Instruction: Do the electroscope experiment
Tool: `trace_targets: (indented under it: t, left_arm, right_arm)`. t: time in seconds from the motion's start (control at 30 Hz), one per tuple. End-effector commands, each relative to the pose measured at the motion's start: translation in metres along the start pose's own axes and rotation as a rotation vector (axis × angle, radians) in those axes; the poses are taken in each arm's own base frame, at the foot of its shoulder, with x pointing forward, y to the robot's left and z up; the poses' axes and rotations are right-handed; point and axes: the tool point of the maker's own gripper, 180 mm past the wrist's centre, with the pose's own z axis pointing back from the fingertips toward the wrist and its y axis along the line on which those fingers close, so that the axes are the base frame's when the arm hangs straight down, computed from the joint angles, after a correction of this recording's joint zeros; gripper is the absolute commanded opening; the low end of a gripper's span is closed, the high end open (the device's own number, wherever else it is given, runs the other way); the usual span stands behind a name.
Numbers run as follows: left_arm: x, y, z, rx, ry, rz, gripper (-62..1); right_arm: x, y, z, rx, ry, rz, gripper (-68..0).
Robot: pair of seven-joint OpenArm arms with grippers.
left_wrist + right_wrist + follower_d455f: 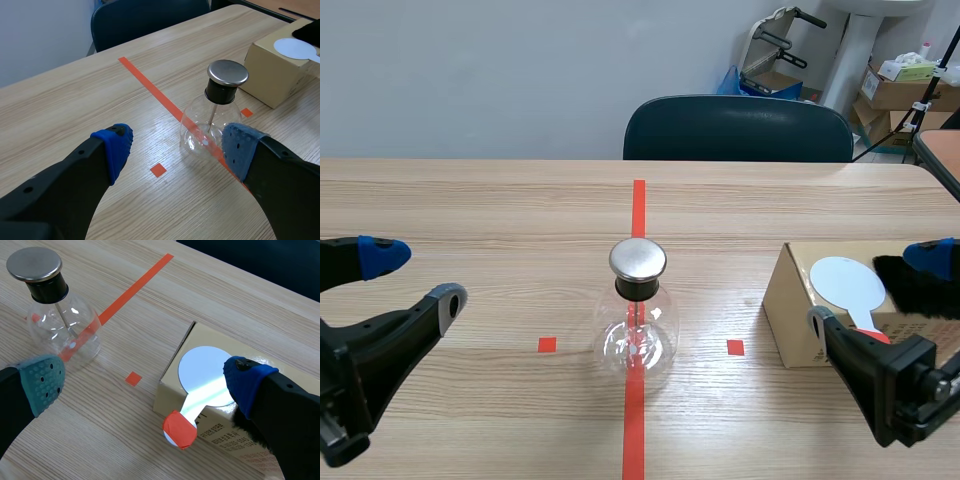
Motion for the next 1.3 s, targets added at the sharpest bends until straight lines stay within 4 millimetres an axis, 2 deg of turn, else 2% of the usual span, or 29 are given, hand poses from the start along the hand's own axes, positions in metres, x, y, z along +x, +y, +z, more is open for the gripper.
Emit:
trace_targets:
  t: [0.0, 0.97, 1.1, 1.27]
  left_arm:
    - [0.011, -0.002, -0.001, -0.002, -0.04, 0.005, -20.4]
    - [0.011, -0.005, -0.001, -0.041, -0.025, -0.022, -20.4]
    - [0.014, -0.012, 0.0, -0.094, -0.034, -0.032, -20.4]
    - [0.02, -0.023, 0.001, -0.168, -0.061, -0.039, -20.4]
  right_arm:
    - [0.012, -0.002, -0.002, 0.003, -0.035, 0.012, 0.4]
    - [0.01, -0.002, -0.002, 0.003, -0.026, 0.022, 0.4]
    - [0.003, 0.004, -0.002, 0.03, 0.02, 0.2, 0.4]
    - [-0.004, 0.019, 0.001, 0.113, 0.075, 0.592, 0.4]
